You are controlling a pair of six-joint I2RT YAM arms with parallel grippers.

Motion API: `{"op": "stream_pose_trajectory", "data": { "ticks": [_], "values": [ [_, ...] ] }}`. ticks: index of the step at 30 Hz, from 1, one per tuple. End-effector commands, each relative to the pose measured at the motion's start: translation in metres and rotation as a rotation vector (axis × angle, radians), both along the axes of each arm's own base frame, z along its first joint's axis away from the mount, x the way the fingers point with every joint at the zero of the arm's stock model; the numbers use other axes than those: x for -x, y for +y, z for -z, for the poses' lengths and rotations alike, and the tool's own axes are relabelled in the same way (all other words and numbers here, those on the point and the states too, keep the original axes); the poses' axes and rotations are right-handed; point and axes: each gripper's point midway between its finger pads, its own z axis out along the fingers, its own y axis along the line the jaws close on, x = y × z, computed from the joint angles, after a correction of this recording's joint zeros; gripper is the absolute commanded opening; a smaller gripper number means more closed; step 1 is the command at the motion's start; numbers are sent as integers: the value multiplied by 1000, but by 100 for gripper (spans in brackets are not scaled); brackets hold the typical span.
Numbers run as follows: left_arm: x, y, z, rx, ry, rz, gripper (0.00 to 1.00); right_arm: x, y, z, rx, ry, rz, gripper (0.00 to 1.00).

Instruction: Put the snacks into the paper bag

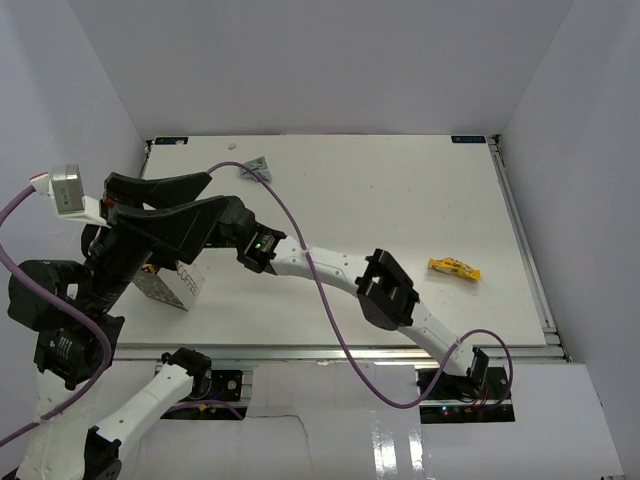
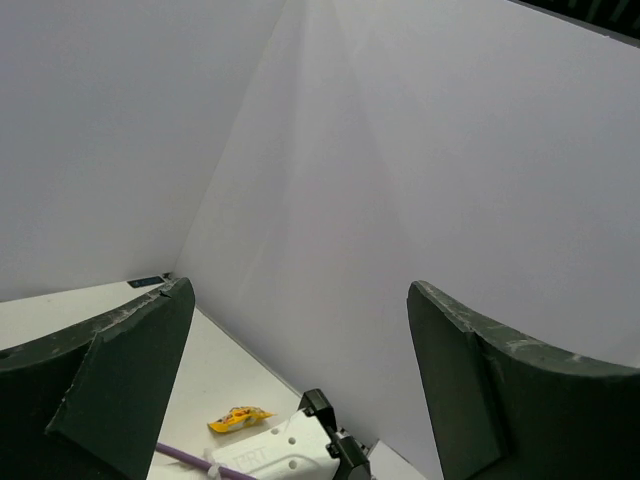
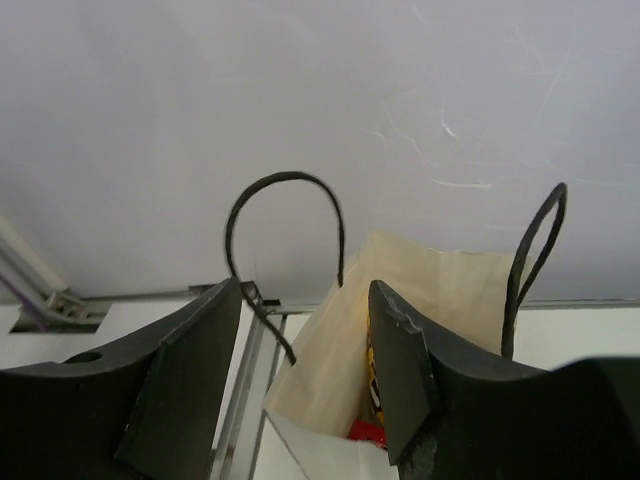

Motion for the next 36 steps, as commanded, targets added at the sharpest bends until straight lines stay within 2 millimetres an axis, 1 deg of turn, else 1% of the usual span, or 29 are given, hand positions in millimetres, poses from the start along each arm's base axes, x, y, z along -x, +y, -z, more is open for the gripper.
{"op": "stream_pose_trajectory", "data": {
  "ticks": [1, 3, 4, 5, 6, 7, 8, 9, 10, 11, 12, 13, 14, 15, 16, 17, 18, 20, 21, 22, 24, 25, 26, 28, 29, 31, 32, 33, 36],
  "values": [
    [-20, -4, 3, -38, 35, -41, 98, 10, -54, -83, -114, -128, -149, 60],
    [-36, -3, 9, -59, 78, -88, 98, 5, -76, -79, -80, -155, -204, 63],
    [-54, -7, 16, -89, 106, -115, 98, -3, -102, -73, -42, -173, -248, 66],
    [-62, -6, 15, -95, 125, -145, 98, -7, -114, -60, 8, -162, -276, 66],
    [-71, -8, 18, -112, 136, -154, 98, -27, -142, -69, 19, -180, -257, 70],
    [-80, -12, 21, -130, 146, -158, 98, -29, -160, -59, 53, -180, -301, 72],
    [-99, -21, 25, -160, 168, -163, 98, -37, -177, -21, 145, -99, -304, 74],
    [-109, -28, 29, -182, 179, -154, 98, -56, -207, -26, 163, -104, -256, 75],
    [-120, -33, 33, -201, 195, -152, 98, -71, -223, -13, 191, -154, -208, 76],
    [-146, -44, 53, -249, 256, -161, 98, -84, -239, 14, 259, -139, -157, 77],
    [-157, -48, 55, -266, 268, -167, 98, -105, -271, 44, 384, -41, -78, 77],
    [-171, -49, 64, -286, 297, -192, 98, -122, -290, 51, 440, -96, 7, 80],
    [-204, -50, 94, -336, 387, -223, 98, -156, -312, 73, 565, -71, 196, 80],
    [-220, -45, 102, -333, 432, -243, 98, -181, -346, 88, 646, -27, 316, 82],
    [-233, -45, 118, -335, 496, -204, 98, -192, -374, 108, 746, 40, 403, 85],
    [-258, -21, 137, -314, 582, -233, 98, -212, -404, 119, 825, 72, 541, 86],
    [-285, -19, 172, -302, 695, -215, 98, -226, -443, 134, 864, 140, 617, 87],
    [-316, -5, 203, -319, 774, -270, 98, -229, -481, 135, 857, 192, 675, 91],
    [-329, -2, 219, -341, 803, -301, 98, -235, -511, 127, 843, 200, 740, 93],
    [-355, 1, 244, -384, 838, -335, 98, -232, -524, 135, 859, 220, 758, 96],
    [-380, 10, 271, -432, 884, -407, 98, -232, -551, 130, 864, 212, 820, 98],
    [-401, 9, 289, -473, 897, -424, 98, -227, -558, 136, 875, 221, 827, 98],
    [-413, 10, 297, -504, 896, -477, 98, -225, -566, 131, 871, 206, 845, 98],
    [-439, 5, 315, -592, 866, -542, 98, -218, -569, 137, 875, 220, 833, 98],
    [-448, 15, 322, -619, 868, -628, 98, -216, -570, 138, 872, 221, 834, 98],
    [-459, 25, 342, -641, 902, -708, 98, -212, -570, 139, 857, 237, 831, 98],
    [-465, 38, 361, -630, 954, -799, 98, -209, -570, 144, 858, 248, 828, 98],
    [-465, 45, 372, -634, 982, -853, 98, -207, -570, 144, 853, 256, 827, 98],
    [-471, 55, 404, -613, 1051, -944, 98, -203, -570, 150, 858, 277, 821, 98]
  ]
}}
